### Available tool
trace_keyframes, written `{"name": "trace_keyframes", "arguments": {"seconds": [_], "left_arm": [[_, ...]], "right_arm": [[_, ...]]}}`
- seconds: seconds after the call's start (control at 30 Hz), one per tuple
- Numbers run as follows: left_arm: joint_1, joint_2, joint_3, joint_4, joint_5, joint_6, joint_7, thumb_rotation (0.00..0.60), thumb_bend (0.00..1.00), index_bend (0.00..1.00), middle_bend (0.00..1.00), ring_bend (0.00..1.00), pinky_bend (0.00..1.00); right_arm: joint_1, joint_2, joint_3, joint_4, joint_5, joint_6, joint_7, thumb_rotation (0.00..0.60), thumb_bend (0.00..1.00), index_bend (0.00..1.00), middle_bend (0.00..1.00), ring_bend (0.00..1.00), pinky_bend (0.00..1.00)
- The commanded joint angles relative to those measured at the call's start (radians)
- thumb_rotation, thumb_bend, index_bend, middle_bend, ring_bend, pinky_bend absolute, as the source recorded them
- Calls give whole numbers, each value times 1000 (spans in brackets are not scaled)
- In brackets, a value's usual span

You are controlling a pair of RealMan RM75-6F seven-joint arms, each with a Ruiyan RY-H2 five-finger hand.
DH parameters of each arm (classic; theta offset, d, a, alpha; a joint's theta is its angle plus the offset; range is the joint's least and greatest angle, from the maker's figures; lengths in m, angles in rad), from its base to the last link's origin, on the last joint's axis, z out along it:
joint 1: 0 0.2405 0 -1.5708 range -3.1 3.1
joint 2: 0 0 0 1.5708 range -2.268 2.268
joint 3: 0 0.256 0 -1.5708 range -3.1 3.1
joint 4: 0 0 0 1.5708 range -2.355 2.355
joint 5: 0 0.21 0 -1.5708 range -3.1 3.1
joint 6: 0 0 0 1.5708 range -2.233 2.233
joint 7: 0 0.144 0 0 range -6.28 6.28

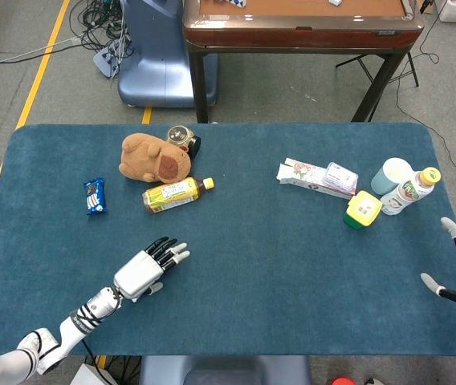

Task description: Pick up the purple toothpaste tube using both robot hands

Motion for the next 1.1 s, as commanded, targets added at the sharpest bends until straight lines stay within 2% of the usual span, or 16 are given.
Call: {"name": "trace_keyframes", "arguments": {"seconds": [0.03,0.23,0.5,0.8,0.9,1.1], "left_arm": [[-6,0,-1,24,-11,-10,-3,600,178,0,0,0,57],[-16,32,-8,53,-31,-23,20,600,178,0,0,0,56],[-16,95,-5,31,-52,-37,49,600,178,0,0,0,57],[-9,120,-9,18,-85,-62,71,600,178,0,0,0,56],[-7,148,-11,-24,-102,-81,76,600,178,0,0,0,56],[-8,297,-24,-299,-197,-201,102,600,178,0,0,0,57]], "right_arm": [[1,0,0,-1,0,-1,-1,600,37,121,237,148,211],[2,-2,1,-2,-1,-3,-1,600,37,121,237,148,211],[7,-5,1,1,-1,-12,0,600,37,121,238,148,211],[11,-9,3,1,-4,-15,-1,600,37,121,237,148,211],[10,-8,2,0,-5,-12,-1,600,37,121,237,148,211],[9,-11,1,10,-8,-10,13,600,37,120,237,148,211]]}}
